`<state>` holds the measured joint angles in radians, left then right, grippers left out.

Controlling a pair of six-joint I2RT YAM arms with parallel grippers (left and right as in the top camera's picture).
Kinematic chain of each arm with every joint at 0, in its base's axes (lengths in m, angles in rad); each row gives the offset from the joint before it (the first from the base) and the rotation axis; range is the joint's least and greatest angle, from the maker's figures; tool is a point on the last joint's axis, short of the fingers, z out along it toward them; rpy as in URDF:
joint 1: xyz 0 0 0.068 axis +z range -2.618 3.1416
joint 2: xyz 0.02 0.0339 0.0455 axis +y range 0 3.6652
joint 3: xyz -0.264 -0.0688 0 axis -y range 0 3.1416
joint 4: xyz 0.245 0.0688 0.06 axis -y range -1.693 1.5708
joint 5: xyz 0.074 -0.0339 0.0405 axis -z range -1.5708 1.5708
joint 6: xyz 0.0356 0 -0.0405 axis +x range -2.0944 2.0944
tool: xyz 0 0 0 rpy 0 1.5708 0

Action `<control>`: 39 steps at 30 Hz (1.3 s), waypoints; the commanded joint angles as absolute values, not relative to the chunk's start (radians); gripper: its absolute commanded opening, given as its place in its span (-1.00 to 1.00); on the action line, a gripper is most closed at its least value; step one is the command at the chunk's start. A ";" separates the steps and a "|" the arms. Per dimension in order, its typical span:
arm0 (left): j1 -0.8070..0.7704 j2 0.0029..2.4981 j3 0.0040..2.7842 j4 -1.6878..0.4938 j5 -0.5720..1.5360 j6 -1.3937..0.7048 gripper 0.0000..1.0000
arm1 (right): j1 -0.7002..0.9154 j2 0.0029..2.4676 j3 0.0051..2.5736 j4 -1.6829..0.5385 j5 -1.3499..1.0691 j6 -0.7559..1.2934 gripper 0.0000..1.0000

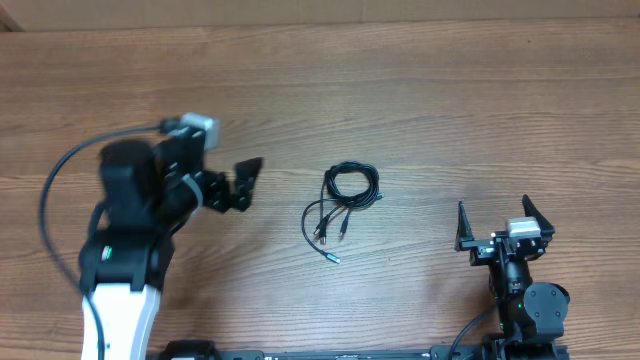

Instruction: Untangle cables

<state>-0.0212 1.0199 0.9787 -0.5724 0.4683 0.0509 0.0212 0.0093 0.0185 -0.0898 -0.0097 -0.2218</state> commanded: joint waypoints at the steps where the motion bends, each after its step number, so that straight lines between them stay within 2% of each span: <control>1: -0.141 1.131 1.070 -0.594 0.505 0.037 0.99 | 0.025 0.003 0.008 -0.084 -0.001 -0.226 1.00; 8: -0.338 1.323 1.085 -0.532 0.497 0.025 0.99 | 0.025 0.003 0.008 -0.084 -0.001 -0.226 1.00; 13: -0.399 1.455 1.085 -0.542 0.567 -0.007 0.99 | 0.025 0.003 0.008 -0.084 -0.001 -0.226 1.00; 16: -0.410 1.525 1.085 -0.503 0.530 -0.037 0.99 | 0.025 0.003 0.008 -0.084 -0.001 -0.226 1.00; 18: -0.411 1.568 1.085 -0.478 0.445 -0.134 0.99 | 0.025 0.003 0.008 -0.084 -0.001 -0.226 0.99; 23: -0.419 1.662 1.085 -0.438 0.157 -0.299 0.74 | 0.025 0.003 0.008 -0.084 -0.001 -0.226 1.00; 32: -0.467 1.808 1.085 -0.319 0.123 -0.299 0.57 | 0.025 0.003 0.008 -0.084 -0.001 -0.226 0.99; 36: -0.487 1.850 1.085 -0.315 0.122 -0.292 0.38 | 0.025 0.003 0.008 -0.084 -0.001 -0.226 0.99; 38: -0.488 1.865 1.085 -0.314 0.118 -0.292 0.08 | 0.025 0.003 0.008 -0.084 -0.001 -0.226 0.99; 39: -0.488 1.870 1.085 -0.313 0.105 -0.294 -0.17 | 0.025 0.003 0.008 -0.084 -0.001 -0.226 1.00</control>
